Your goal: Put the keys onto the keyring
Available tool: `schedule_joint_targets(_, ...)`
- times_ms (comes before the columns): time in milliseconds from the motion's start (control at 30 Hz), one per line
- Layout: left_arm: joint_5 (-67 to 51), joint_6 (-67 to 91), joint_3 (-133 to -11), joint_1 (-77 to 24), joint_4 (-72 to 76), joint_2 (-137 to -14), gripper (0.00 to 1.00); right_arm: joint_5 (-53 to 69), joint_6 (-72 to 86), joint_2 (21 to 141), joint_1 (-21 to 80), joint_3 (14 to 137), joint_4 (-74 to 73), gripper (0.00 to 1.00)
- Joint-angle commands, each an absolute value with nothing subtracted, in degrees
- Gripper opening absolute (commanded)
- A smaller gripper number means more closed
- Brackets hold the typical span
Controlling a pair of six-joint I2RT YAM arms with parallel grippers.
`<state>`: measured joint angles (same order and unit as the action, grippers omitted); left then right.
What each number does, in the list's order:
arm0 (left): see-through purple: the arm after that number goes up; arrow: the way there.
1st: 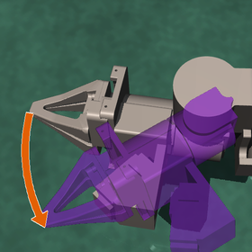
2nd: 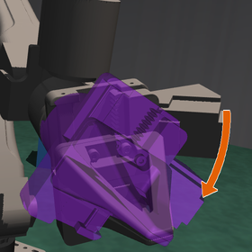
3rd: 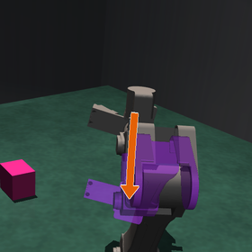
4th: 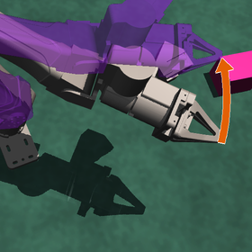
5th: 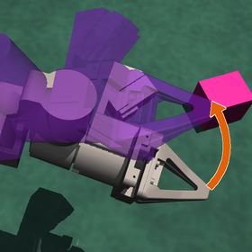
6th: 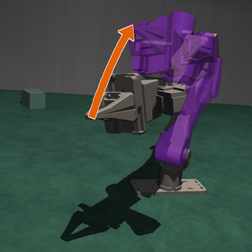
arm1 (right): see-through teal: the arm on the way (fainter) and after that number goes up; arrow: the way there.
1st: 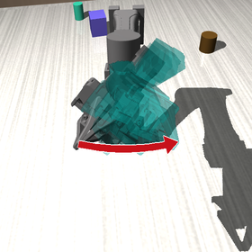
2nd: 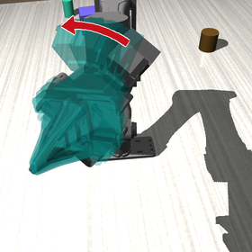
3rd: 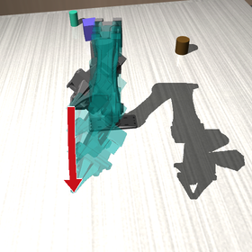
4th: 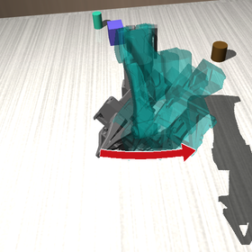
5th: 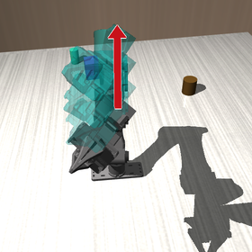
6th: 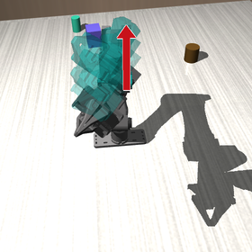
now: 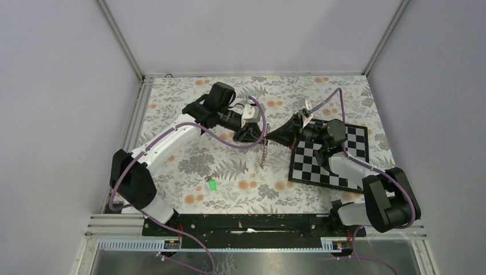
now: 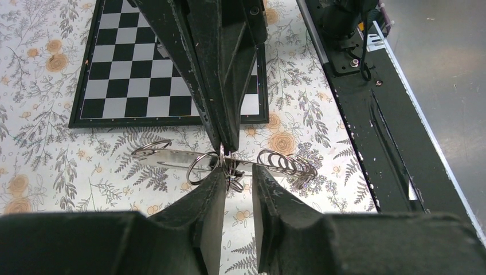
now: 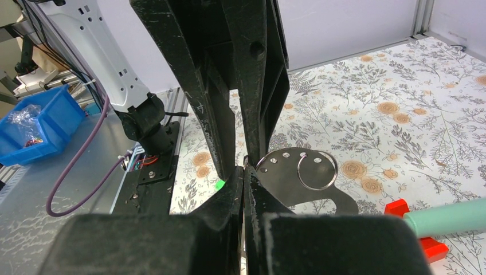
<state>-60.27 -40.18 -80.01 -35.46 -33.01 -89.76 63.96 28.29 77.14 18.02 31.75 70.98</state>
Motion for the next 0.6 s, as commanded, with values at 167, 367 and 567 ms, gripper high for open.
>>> schedule_joint_targets(167,-63.55,-36.89,-81.81,-35.81,-28.41,-90.25,0.2,62.93,27.31,77.31,17.74,33.16,72.86,0.0)
schedule_joint_targets(367,-63.29,-36.84,-81.29,-35.92,-28.14,-90.14,0.08,62.93,27.21,77.29,17.72,33.2,72.86,0.0)
schedule_joint_targets(567,-59.96,-36.85,-80.34,-35.95,-28.44,-89.11,0.0,62.64,25.37,77.2,17.67,33.13,71.23,0.0)
